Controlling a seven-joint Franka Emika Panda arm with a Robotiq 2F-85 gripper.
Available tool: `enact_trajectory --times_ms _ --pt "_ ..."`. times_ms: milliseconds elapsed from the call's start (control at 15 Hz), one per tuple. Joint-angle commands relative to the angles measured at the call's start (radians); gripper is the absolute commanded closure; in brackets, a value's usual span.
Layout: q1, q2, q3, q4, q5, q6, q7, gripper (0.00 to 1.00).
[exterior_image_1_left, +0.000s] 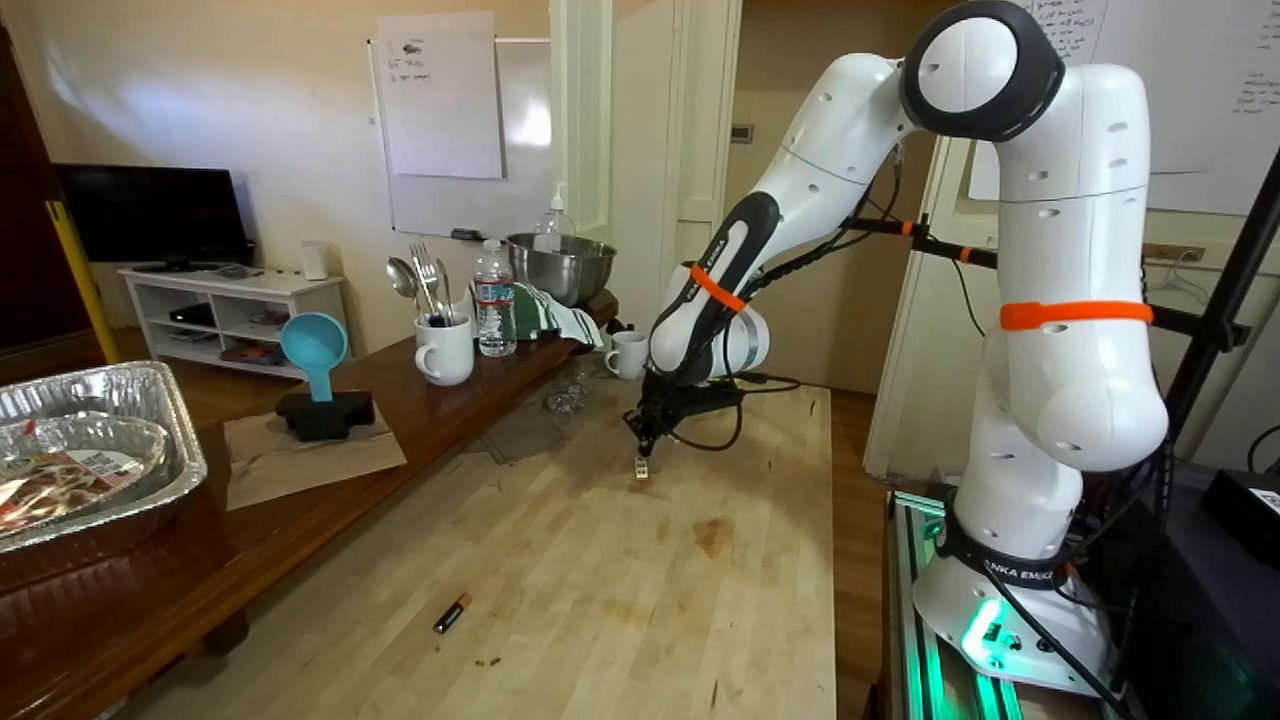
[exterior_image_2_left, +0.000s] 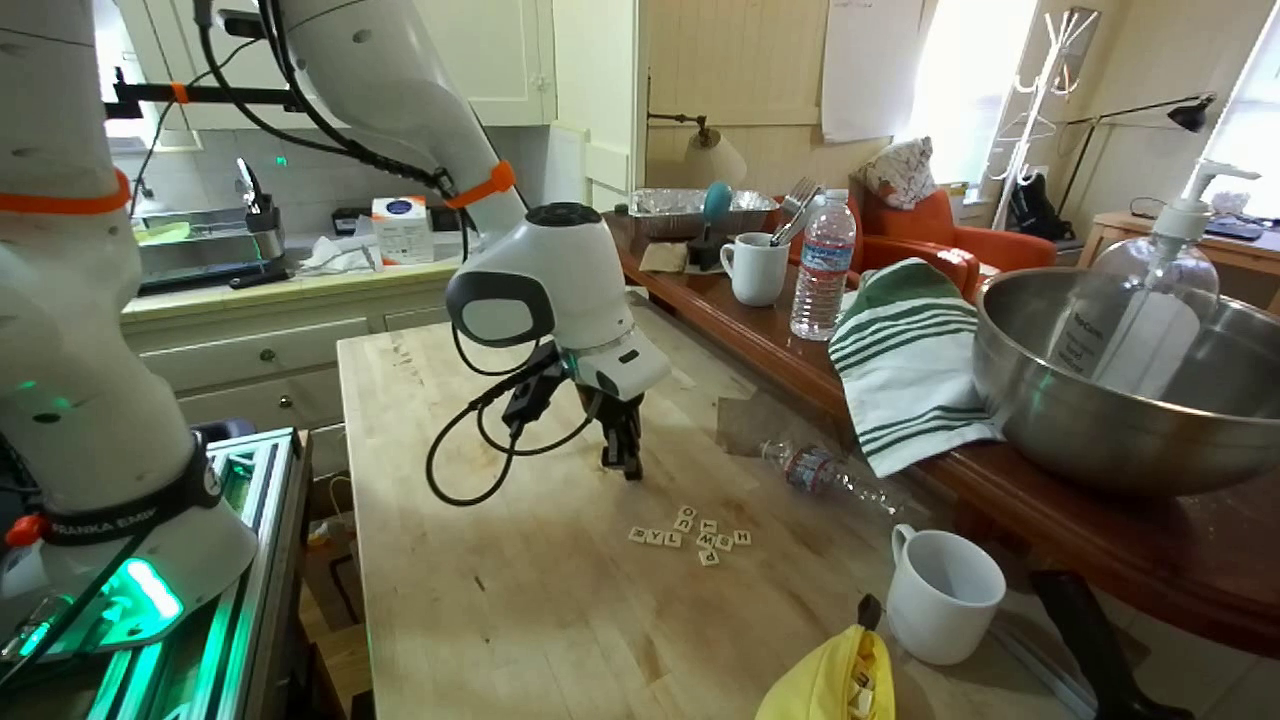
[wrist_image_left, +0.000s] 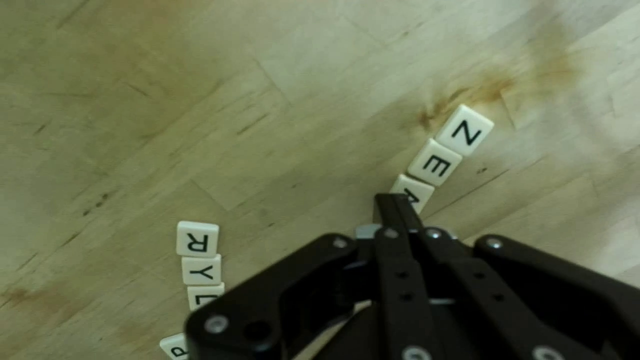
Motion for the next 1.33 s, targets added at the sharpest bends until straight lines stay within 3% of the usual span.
enact_trajectory --times_ms 0,200,467,667,1000,1267 --pt "-0.049 -0.046 0.032 -0.006 -0.083 -0.060 0.074 1.00" --pt "-0.071 -0.073 0.051 -0.008 -0.101 -0.082 0.081 1.00" --pt "-0.125 -0.116 0.067 -0.002 -0.116 -0.131 -0.002 1.00" --pt "-0.133 -0.123 0.034 0.005 -0.108 -0.145 -0.098 1.00" --pt "-0.178 -0.082 0.014 0.046 -0.061 -0.139 -0.219 1.00" --pt "-0.212 -0.030 0.003 0.084 -0.057 -0.117 -0.240 1.00"
